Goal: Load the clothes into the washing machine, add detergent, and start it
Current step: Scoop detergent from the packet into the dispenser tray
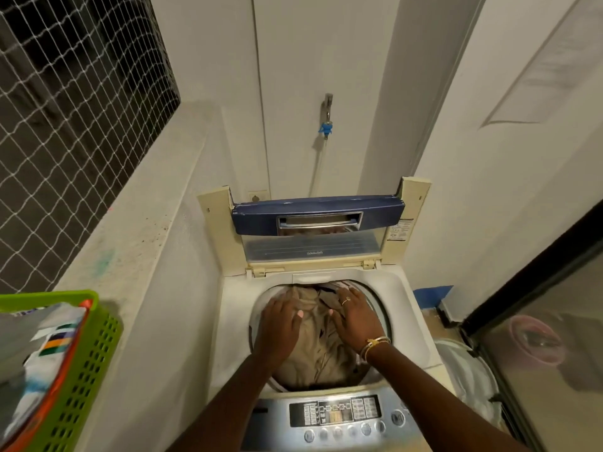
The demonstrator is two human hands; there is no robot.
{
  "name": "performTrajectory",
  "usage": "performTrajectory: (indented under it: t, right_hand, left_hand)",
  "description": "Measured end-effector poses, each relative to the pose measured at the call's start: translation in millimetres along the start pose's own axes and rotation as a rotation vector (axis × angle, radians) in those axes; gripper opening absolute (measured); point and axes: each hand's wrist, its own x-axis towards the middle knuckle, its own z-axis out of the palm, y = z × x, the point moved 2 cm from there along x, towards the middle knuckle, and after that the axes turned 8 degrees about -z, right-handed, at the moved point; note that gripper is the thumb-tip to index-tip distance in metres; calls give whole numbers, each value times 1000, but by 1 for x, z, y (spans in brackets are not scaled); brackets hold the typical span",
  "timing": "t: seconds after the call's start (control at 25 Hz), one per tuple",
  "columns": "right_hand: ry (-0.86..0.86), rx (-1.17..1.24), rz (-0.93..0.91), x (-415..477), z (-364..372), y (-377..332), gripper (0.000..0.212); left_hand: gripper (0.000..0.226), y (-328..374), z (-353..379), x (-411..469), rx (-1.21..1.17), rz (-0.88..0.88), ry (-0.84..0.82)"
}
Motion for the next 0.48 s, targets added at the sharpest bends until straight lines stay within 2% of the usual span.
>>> performTrajectory:
  t: [0.2, 0.36, 0.48]
  right_hand:
    - [-24, -5, 4, -2, -23, -1, 55]
    - [-35, 16, -2, -8, -32, 6, 58]
    - [-56, 31, -60, -20, -30, 12, 58]
  left_hand:
    - [51, 17, -15, -11, 66, 12, -65]
    - [63, 35, -24, -34, 12, 6, -96]
    - [61, 46, -23, -48, 33, 8, -51]
